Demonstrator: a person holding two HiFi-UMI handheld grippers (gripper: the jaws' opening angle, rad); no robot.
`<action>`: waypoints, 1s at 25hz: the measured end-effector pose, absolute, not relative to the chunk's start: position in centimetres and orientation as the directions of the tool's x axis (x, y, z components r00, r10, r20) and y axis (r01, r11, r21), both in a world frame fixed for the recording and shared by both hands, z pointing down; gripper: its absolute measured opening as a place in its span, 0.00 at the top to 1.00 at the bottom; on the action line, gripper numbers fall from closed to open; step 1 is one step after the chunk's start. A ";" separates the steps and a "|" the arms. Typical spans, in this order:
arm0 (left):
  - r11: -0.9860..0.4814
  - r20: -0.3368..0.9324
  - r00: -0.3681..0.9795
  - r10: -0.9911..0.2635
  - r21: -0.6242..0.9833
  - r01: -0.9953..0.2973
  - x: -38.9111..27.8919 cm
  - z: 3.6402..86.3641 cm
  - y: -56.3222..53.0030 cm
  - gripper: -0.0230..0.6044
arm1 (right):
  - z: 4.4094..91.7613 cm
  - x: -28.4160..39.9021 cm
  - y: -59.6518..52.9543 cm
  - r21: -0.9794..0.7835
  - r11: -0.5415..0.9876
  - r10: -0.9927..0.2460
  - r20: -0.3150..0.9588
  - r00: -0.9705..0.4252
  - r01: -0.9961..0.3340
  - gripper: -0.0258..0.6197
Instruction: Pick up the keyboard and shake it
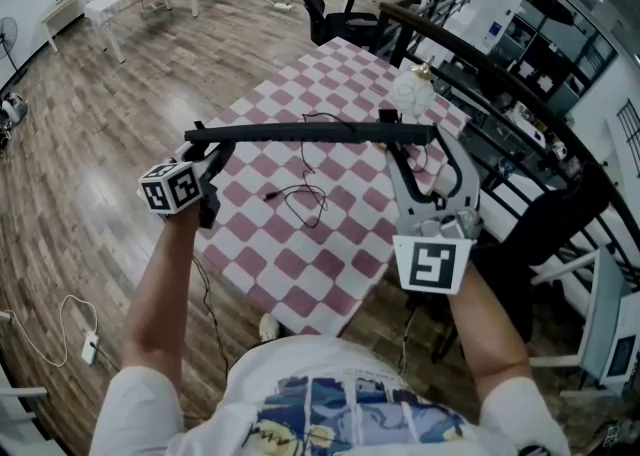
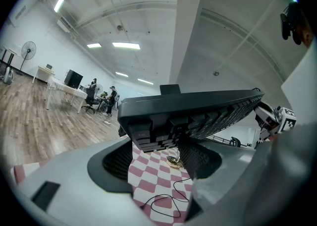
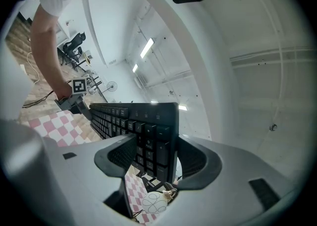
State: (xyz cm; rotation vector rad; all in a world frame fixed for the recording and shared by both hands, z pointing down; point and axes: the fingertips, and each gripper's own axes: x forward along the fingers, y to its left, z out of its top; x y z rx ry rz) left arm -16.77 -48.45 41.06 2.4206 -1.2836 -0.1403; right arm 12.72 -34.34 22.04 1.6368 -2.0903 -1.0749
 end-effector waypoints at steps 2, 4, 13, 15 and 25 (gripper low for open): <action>-0.503 0.091 0.574 -0.814 0.386 -0.773 -16.8 40.9 -48.7 0.52 | 21.9 12.6 -34.4 0.695 0.079 -0.916 -0.231 -0.326 -0.715 0.56; -0.502 0.087 0.573 -0.815 0.385 -0.774 -16.9 40.7 -48.7 0.52 | 21.8 12.6 -34.4 0.693 0.078 -0.918 -0.231 -0.323 -0.717 0.56; -0.507 0.076 0.574 -0.815 0.385 -0.771 -17.0 39.9 -48.4 0.52 | 20.7 12.2 -33.8 0.697 0.067 -0.908 -0.254 -0.333 -0.714 0.57; -0.508 0.074 0.575 -0.815 0.385 -0.771 -17.0 39.8 -48.5 0.52 | 20.7 12.1 -33.8 0.697 0.065 -0.906 -0.258 -0.334 -0.714 0.57; -0.509 0.074 0.572 -0.817 0.372 -0.776 -17.1 39.5 -48.5 0.52 | 20.8 12.2 -33.6 0.695 0.064 -0.903 -0.265 -0.337 -0.716 0.57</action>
